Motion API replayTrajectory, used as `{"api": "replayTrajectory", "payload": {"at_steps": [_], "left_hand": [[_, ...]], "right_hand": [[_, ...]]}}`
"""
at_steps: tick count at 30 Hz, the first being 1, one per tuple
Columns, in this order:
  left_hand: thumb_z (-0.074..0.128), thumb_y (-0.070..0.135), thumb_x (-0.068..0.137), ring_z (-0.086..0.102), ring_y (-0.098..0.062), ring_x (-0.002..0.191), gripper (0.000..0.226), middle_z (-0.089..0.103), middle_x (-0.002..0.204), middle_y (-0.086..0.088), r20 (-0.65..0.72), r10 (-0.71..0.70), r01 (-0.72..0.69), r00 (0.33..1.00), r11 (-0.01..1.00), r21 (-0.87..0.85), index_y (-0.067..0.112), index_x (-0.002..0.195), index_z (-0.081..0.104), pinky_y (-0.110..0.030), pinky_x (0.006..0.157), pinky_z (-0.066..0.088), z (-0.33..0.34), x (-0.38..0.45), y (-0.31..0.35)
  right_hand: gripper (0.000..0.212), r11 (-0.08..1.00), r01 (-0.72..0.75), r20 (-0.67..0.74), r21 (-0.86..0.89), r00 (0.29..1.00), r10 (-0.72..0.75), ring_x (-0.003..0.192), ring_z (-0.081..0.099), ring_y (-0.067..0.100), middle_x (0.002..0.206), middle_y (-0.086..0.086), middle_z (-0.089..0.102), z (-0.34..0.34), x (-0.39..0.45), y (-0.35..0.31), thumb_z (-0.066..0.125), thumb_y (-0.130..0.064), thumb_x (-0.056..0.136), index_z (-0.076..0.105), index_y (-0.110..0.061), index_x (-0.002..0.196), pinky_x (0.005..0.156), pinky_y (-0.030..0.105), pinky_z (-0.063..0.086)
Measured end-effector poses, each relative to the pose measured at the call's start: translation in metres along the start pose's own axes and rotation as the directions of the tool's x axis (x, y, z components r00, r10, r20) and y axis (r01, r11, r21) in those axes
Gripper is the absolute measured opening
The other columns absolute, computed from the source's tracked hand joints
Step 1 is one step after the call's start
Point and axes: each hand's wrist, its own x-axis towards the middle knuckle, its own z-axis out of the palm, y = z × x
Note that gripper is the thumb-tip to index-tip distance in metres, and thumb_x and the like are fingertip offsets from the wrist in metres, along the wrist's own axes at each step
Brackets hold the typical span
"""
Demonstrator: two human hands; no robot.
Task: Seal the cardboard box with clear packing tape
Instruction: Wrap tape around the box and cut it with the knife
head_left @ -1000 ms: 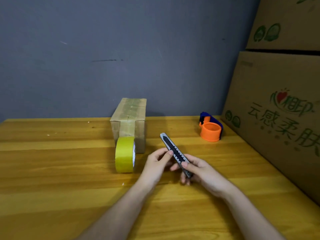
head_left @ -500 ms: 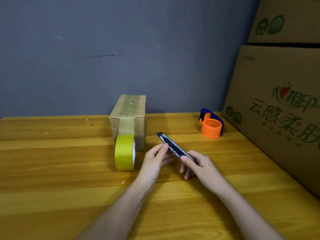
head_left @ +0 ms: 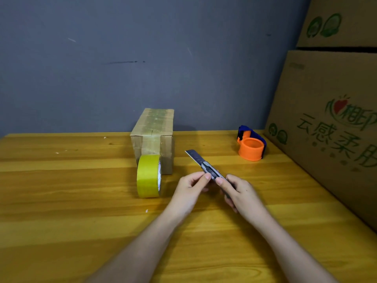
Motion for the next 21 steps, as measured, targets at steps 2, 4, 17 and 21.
{"api": "replayTrajectory", "payload": {"at_steps": [2, 4, 17, 21], "left_hand": [[0.051, 0.015, 0.095, 0.064, -0.003, 0.082, 0.024, 0.071, 0.074, 0.013, 0.011, 0.009, -0.009, 1.000, 1.000, 0.020, 0.021, 0.084, 0.071, -0.019, 0.076, 0.053, 0.000, -0.001, 0.000], [0.050, 0.016, 0.095, 0.064, -0.004, 0.082, 0.023, 0.071, 0.075, 0.012, 0.016, 0.017, -0.017, 1.000, 0.999, 0.031, 0.021, 0.085, 0.071, -0.020, 0.076, 0.053, 0.000, -0.001, 0.001], [0.044, 0.012, 0.097, 0.064, -0.013, 0.078, 0.023, 0.065, 0.084, 0.008, 0.003, -0.039, 0.036, 0.999, 0.949, 0.315, 0.020, 0.105, 0.063, -0.031, 0.078, 0.053, 0.001, -0.007, 0.029], [0.054, 0.019, 0.093, 0.070, -0.017, 0.087, 0.023, 0.069, 0.098, 0.005, 0.081, 0.031, -0.067, 0.996, 0.866, 0.496, 0.026, 0.113, 0.061, -0.036, 0.090, 0.054, -0.024, -0.028, 0.071]], "right_hand": [[0.039, 1.000, -0.012, -0.020, -0.009, 1.000, 0.011, 0.030, 0.036, 0.010, 0.035, -0.003, 0.042, 0.001, 0.000, 0.001, 0.054, -0.036, 0.092, 0.046, -0.019, 0.058, 0.035, 0.023, 0.030], [0.040, 1.000, -0.020, -0.029, -0.009, 0.999, 0.020, 0.031, 0.036, 0.011, 0.036, -0.003, 0.042, 0.002, 0.000, 0.001, 0.054, -0.038, 0.092, 0.046, -0.018, 0.058, 0.036, 0.023, 0.030], [0.017, 0.951, -0.014, 0.100, 0.308, 0.995, -0.018, 0.034, 0.046, 0.015, 0.050, 0.002, 0.056, 0.006, -0.006, -0.011, 0.040, -0.020, 0.099, 0.056, -0.019, 0.094, 0.037, 0.019, 0.036], [0.018, 0.926, 0.009, 0.072, 0.378, 0.997, -0.039, 0.038, 0.047, 0.020, 0.053, 0.004, 0.057, 0.006, -0.007, -0.024, 0.044, -0.033, 0.092, 0.055, -0.019, 0.092, 0.039, 0.023, 0.037]]}}
